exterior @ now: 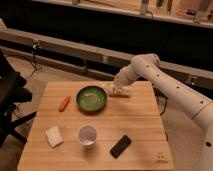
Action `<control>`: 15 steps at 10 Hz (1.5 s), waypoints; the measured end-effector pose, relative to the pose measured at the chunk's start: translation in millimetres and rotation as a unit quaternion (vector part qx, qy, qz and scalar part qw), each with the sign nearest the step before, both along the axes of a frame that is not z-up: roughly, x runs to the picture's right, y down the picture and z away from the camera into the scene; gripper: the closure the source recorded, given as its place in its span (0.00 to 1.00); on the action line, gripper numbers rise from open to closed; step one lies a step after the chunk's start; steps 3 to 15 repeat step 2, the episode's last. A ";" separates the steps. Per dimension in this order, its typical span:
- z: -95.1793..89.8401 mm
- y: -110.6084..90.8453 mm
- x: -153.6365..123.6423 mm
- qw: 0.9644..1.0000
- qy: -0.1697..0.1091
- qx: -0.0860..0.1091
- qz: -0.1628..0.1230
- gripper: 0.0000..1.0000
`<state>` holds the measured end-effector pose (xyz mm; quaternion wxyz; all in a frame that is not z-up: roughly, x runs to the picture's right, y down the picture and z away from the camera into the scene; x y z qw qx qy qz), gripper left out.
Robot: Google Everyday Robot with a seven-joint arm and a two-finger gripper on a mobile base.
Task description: Knock the bottle over
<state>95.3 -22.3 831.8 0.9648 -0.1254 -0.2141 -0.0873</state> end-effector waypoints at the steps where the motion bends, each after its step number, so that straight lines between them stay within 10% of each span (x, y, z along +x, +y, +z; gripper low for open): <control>1: -2.3 1.9 11.0 1.000 0.003 -0.001 0.002 1.00; 15: -2.3 1.2 19.4 1.000 0.002 0.000 0.000 1.00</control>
